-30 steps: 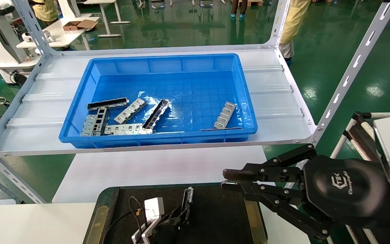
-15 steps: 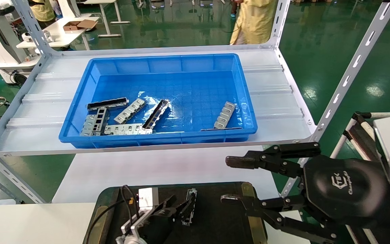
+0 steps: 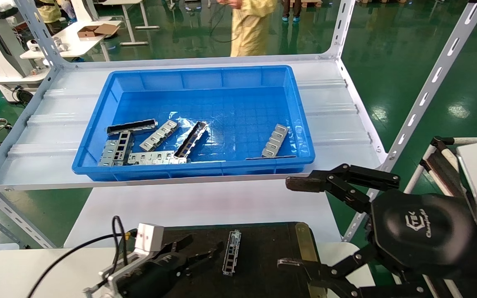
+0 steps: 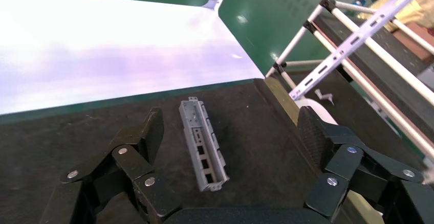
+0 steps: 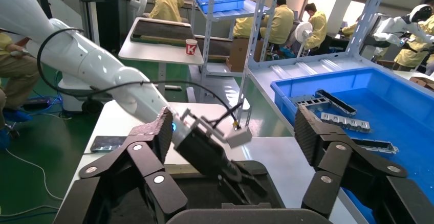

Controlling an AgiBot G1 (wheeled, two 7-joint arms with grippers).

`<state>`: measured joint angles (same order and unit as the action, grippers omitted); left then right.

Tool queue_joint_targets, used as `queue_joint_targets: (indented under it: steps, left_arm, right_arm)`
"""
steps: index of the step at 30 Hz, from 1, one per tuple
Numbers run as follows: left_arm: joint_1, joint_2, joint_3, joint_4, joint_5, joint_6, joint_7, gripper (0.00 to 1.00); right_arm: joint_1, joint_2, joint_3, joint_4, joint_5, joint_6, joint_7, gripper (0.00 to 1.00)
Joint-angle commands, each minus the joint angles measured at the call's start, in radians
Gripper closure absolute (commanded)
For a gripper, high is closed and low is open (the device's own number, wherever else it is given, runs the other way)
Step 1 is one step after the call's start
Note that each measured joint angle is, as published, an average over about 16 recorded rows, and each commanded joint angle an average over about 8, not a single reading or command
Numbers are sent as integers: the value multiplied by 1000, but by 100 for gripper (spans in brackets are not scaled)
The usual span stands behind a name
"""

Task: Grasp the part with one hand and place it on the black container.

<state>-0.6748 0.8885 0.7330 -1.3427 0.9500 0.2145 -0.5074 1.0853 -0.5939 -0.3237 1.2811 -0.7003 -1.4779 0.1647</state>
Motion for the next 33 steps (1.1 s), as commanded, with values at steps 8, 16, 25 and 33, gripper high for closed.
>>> queue_joint_targets:
  steps: [8,16,25,33]
  left_arm:
    - [88,-96,-212,10,-114,276,180,0]
    - [155,-158,-331,55,-202,504,360,0]
    - [160,-202,-378,94,-258,653,425,0]
    - [154,-212,-385,96,-275,676,416,0]
  right_arm:
    - [0,0,0,0,0,0,0,0]
    - [0,0,-1,0,0,0,0,0]
    - [0,0,-1,0,1,0,0,0]
    - [0,0,-1,0,1,0,-1,0]
